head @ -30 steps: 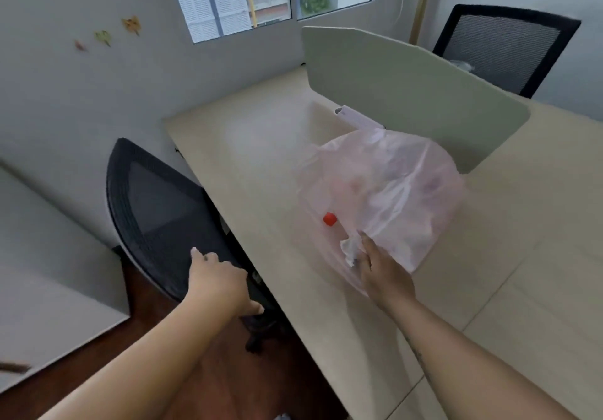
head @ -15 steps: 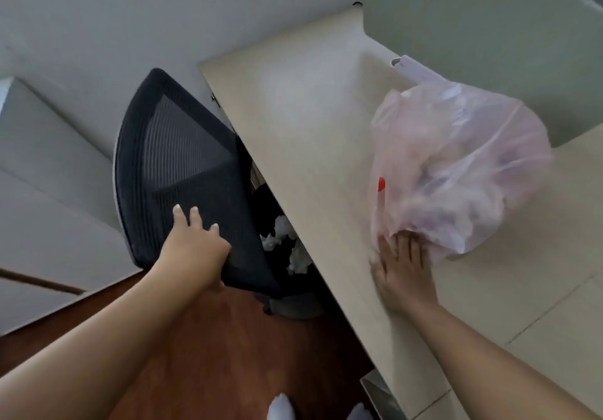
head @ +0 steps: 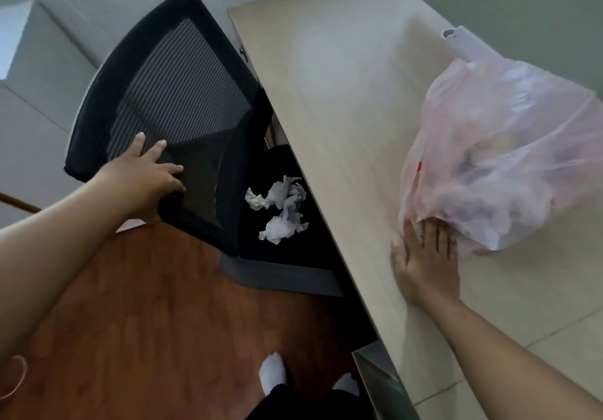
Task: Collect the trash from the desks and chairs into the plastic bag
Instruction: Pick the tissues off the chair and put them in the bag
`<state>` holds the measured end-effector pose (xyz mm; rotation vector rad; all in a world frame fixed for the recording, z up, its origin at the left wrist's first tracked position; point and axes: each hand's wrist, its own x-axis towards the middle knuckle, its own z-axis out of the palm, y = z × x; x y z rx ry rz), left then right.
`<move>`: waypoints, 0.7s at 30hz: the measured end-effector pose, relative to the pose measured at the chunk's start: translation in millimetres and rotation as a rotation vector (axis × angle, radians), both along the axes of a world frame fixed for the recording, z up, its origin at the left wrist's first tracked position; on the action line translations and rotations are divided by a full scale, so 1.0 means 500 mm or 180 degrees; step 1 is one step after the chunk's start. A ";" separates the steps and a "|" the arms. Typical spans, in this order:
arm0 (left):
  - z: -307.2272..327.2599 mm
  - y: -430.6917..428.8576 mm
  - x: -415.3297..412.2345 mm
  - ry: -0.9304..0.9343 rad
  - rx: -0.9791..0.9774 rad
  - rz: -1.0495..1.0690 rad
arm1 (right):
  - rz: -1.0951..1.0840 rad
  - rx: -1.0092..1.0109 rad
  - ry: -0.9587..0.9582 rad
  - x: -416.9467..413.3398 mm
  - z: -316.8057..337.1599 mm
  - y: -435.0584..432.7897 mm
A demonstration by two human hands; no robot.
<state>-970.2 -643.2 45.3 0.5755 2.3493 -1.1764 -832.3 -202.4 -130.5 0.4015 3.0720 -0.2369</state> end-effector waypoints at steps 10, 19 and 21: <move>-0.082 -0.024 0.032 0.0318 0.0525 0.0857 | 0.0250 0.0050 0.0851 0.013 0.016 -0.046; -0.337 0.039 0.050 -0.0362 0.2040 0.1456 | 0.1091 0.0229 0.0815 -0.088 0.021 -0.249; -0.363 0.029 0.033 -0.0398 0.2233 0.1417 | 0.1284 0.0028 0.0805 -0.143 0.020 -0.305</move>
